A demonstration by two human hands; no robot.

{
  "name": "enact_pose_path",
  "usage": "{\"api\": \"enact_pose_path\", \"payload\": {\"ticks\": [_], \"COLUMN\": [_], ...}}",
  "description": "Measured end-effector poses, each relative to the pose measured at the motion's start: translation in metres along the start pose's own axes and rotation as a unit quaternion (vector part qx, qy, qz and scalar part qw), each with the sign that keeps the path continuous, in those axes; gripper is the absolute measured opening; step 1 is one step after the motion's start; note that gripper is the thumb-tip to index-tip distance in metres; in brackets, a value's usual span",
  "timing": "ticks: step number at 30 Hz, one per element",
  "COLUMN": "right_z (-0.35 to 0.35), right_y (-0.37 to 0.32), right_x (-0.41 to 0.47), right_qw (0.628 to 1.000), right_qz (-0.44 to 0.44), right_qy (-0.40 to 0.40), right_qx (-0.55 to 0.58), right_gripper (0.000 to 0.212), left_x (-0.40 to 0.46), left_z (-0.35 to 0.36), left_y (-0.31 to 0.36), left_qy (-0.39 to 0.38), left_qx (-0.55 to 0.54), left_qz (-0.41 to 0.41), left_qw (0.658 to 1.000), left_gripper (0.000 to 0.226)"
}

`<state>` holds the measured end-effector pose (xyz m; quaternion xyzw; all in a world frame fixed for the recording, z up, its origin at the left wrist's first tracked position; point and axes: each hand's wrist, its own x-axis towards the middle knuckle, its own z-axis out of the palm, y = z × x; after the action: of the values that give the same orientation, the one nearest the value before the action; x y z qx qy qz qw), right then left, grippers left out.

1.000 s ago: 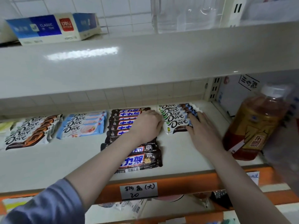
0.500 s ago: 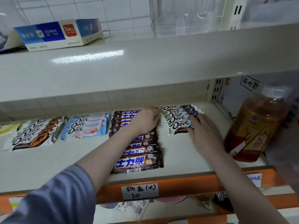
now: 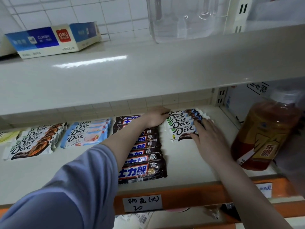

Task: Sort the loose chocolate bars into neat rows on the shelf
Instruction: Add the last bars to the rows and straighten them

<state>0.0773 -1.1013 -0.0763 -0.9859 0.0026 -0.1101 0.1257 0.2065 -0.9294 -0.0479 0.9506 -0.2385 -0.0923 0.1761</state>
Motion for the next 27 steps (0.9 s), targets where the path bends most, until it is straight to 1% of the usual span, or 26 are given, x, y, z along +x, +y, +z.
{"api": "enact_pose_path", "payload": {"ticks": [7, 11, 17, 20, 24, 27], "right_z": [0.000, 0.000, 0.001, 0.000, 0.000, 0.003], "right_y": [0.000, 0.000, 0.000, 0.001, 0.000, 0.002], "right_x": [0.001, 0.001, 0.000, 0.000, 0.001, 0.001], "right_qw": [1.000, 1.000, 1.000, 1.000, 1.000, 1.000], "right_qz": [0.000, -0.001, 0.001, 0.001, -0.005, -0.003], "right_qy": [0.004, 0.004, 0.006, 0.008, 0.017, 0.007], "right_qx": [-0.001, -0.004, 0.005, 0.005, 0.008, -0.001], "right_gripper": [0.049, 0.049, 0.050, 0.049, 0.051, 0.054], "left_x": [0.004, 0.006, 0.005, 0.004, -0.001, -0.010], "left_z": [-0.002, 0.000, -0.001, -0.002, -0.002, -0.002], "left_y": [-0.004, 0.000, 0.000, 0.003, 0.005, 0.002], "left_qy": [0.006, -0.008, -0.009, -0.003, 0.039, 0.029], "left_qx": [-0.043, -0.060, -0.095, -0.078, -0.038, -0.002], "left_qz": [0.006, 0.006, 0.009, 0.009, 0.010, 0.043], "left_qw": [0.999, 0.998, 0.995, 0.997, 0.998, 0.999], "left_gripper": [0.040, 0.042, 0.037, 0.037, 0.041, 0.042]}}
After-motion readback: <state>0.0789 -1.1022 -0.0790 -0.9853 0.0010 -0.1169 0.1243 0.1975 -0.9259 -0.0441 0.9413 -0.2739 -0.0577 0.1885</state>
